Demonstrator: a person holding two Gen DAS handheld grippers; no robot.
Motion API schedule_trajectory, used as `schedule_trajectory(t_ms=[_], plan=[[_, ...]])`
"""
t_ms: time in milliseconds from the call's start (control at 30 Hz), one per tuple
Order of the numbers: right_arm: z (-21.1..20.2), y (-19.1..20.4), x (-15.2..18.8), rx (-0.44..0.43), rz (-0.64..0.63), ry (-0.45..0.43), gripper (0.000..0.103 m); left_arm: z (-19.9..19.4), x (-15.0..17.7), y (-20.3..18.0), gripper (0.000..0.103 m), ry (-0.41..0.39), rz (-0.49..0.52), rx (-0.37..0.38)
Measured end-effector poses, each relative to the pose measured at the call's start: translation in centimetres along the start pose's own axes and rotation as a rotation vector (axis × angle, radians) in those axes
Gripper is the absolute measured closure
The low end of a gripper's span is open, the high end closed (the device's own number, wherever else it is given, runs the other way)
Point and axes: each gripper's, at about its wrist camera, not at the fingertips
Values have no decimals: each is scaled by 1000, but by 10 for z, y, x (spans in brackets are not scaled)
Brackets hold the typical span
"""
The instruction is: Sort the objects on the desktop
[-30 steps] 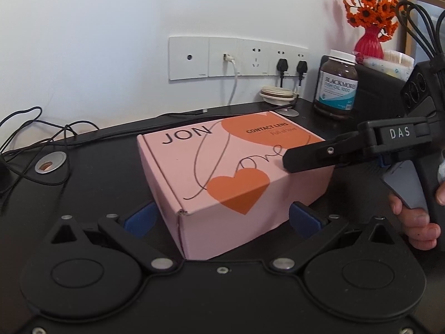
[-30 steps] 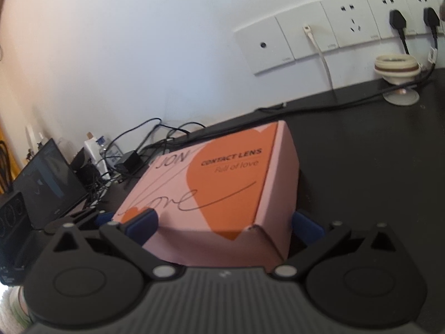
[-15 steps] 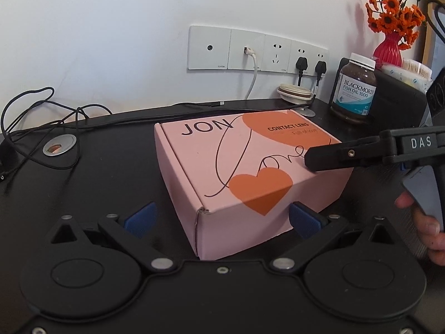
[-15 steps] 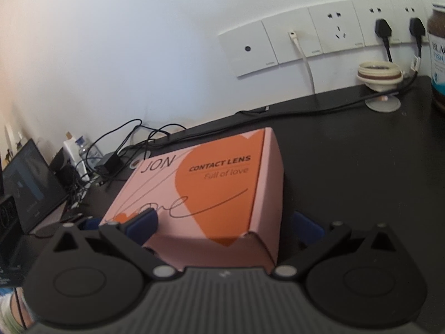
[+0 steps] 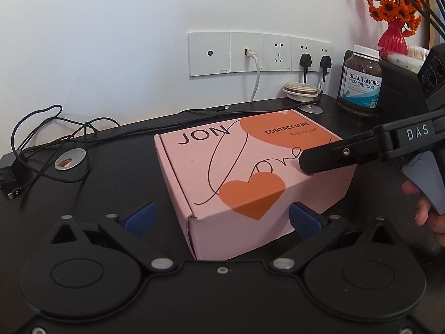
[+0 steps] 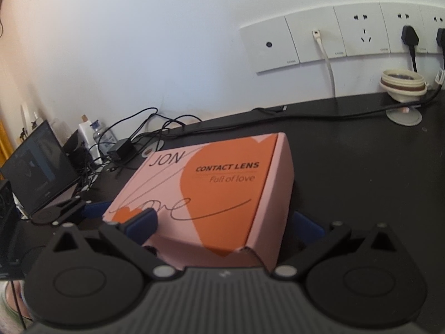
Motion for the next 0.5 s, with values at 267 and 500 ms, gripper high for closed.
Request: schedule_trajectory(t_ms=[267,500], plan=[[0,0,4,11,63,4,1,7,-1,13,0,42,-128,66],[0,7,3,38,46,7,1,14,2,13,0,84,-152,97]])
Point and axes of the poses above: each gripper's, at about its wrist camera, not at the fingertips, and z roughly the way its jaws point, y to its left, x to its underside, and after that the axes turned 2 degrees about -y, right-handed
